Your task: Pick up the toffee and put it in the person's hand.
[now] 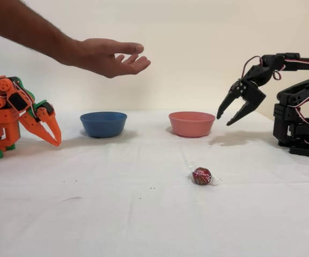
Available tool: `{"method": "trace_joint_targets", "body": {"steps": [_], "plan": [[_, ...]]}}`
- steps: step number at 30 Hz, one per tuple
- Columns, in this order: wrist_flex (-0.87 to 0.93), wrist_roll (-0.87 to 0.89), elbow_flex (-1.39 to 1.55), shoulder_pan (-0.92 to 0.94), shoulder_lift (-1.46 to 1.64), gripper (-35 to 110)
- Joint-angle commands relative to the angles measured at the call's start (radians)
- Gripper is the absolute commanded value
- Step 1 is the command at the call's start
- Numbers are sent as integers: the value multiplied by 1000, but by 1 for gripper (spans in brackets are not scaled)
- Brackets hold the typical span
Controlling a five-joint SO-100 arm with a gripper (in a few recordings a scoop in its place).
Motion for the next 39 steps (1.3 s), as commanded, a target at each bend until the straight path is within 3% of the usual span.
{"method": "trace_joint_targets", "body": {"steps": [1, 24, 39], "plan": [[37, 11, -169, -38, -80, 14], [-9, -137, -723, -252, -788, 16], [11, -130, -1042, -365, -1120, 16]]}}
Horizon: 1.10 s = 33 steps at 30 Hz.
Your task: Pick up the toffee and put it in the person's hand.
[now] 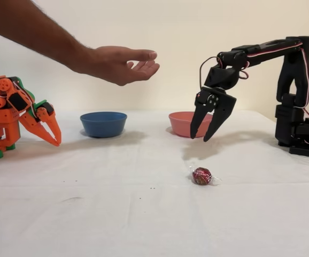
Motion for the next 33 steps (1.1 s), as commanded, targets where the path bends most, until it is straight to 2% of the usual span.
{"method": "trace_joint_targets", "body": {"steps": [1, 18, 33], "plan": [[14, 28, -138, -48, -3, 16], [21, 97, -391, -167, -253, 18], [8, 149, -495, -209, -402, 19]]}}
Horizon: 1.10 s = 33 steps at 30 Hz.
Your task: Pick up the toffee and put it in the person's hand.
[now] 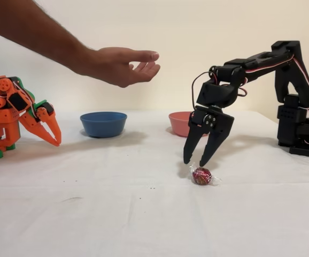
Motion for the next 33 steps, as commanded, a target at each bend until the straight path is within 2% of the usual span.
{"method": "trace_joint_targets", "body": {"steps": [1, 12, 33], "plan": [[8, 12, -83, -31, 23, 19], [26, -6, -81, -71, -9, 19], [-29, 115, -103, -77, -69, 19]]}}
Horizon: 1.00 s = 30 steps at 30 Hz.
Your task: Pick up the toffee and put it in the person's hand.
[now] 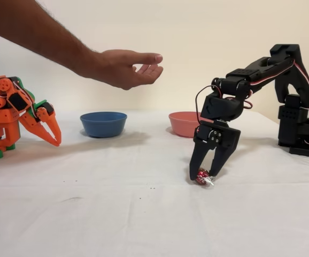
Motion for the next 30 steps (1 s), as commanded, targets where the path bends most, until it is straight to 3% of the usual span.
{"method": "trace_joint_targets", "body": {"steps": [1, 30], "plan": [[-2, 21, -64, -17, 32, 19], [20, 0, 49, 18, 252, 16]]}}
